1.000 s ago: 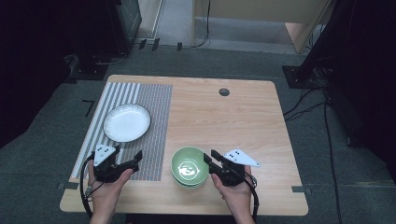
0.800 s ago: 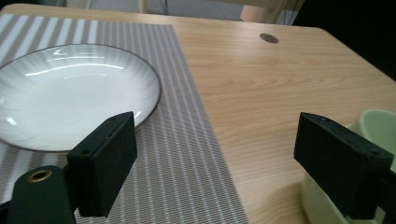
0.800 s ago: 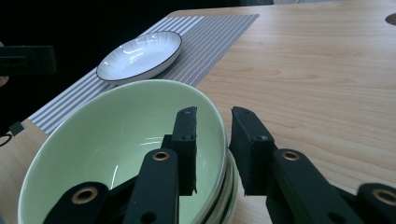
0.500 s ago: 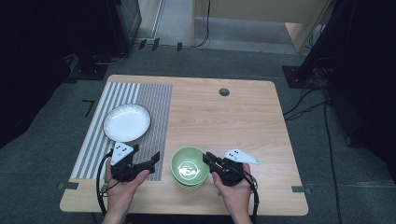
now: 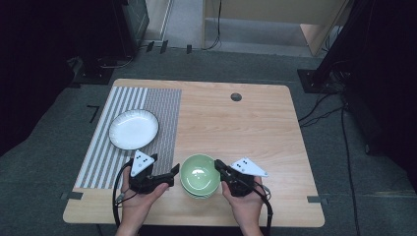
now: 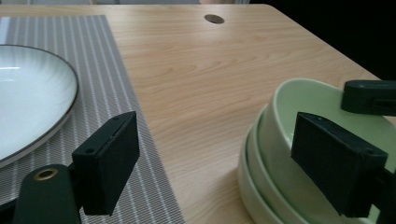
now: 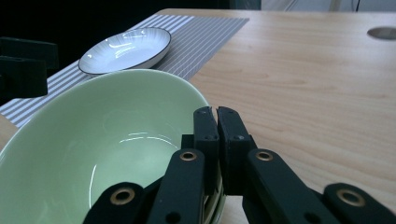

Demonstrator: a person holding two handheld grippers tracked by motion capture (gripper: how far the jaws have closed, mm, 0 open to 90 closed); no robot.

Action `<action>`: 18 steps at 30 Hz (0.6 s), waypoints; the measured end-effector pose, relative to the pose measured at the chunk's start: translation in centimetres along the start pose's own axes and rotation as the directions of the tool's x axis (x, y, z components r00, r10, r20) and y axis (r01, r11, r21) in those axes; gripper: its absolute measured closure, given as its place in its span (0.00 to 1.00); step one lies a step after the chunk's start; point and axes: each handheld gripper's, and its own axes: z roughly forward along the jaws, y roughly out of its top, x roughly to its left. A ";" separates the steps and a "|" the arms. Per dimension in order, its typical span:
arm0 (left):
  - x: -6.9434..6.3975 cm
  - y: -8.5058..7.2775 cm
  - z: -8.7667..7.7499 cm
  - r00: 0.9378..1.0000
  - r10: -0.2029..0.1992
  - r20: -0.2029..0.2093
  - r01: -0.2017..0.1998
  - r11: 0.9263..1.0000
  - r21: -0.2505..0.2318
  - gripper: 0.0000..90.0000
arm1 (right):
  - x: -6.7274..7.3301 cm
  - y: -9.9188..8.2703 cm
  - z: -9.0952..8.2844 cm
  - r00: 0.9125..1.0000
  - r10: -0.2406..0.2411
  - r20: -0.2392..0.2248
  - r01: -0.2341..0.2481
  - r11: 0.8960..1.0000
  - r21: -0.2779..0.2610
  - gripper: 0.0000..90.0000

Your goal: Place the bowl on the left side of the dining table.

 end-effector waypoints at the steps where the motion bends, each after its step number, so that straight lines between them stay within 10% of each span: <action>1: -0.2 0.0 0.1 1.000 0.003 0.004 -0.003 1.000 0.003 0.16 | 0.1 0.0 0.0 1.000 -0.010 0.006 0.010 1.000 -0.004 0.99; 8: -2.1 0.2 1.3 0.998 0.058 0.013 -0.059 0.998 0.030 0.30 | 0.9 0.0 -0.2 0.991 -0.127 0.046 0.129 0.990 -0.049 0.99; 18: -3.6 -0.4 3.5 0.988 0.157 -0.010 -0.155 0.983 0.094 0.78 | 1.6 -0.2 -0.4 0.976 -0.199 0.085 0.206 0.975 -0.079 0.99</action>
